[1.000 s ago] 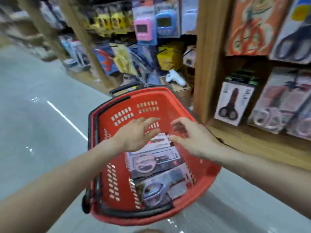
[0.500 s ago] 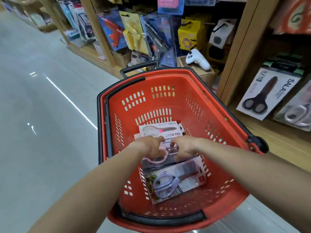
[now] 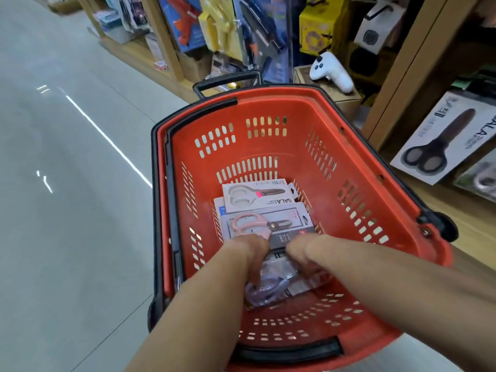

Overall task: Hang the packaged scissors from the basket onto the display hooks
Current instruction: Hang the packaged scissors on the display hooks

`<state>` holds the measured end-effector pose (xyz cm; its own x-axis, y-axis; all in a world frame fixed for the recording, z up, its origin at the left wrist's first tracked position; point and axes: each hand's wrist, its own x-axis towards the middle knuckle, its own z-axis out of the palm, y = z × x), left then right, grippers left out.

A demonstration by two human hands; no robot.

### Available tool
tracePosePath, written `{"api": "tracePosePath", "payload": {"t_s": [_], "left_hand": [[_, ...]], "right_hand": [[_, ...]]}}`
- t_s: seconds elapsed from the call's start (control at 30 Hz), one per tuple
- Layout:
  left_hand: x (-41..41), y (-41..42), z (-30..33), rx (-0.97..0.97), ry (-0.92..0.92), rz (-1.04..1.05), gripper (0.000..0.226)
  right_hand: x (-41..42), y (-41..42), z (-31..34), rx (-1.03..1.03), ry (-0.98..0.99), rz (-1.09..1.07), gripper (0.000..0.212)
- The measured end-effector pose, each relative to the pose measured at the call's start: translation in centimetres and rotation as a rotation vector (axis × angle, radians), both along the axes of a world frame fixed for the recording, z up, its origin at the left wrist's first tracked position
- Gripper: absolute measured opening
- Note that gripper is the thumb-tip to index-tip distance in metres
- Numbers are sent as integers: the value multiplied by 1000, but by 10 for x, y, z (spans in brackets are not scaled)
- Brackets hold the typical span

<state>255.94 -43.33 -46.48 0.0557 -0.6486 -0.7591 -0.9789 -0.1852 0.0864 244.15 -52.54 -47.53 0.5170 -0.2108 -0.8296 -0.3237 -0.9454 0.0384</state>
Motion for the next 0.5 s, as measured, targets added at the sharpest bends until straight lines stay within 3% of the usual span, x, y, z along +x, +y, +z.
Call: {"api": "tracePosePath", "payload": {"t_s": [0.13,0.33,0.5], "left_hand": [[-2,0,0,156,41,-60,52],[-4,2,5,216,83,-46,64],[4,5,13,102,121,82,81]], "right_hand": [[-2,7,1,39,41,44,55],[-1,12,10,64,53,99,44],[8,-4,55,56,-44,112,44]]}}
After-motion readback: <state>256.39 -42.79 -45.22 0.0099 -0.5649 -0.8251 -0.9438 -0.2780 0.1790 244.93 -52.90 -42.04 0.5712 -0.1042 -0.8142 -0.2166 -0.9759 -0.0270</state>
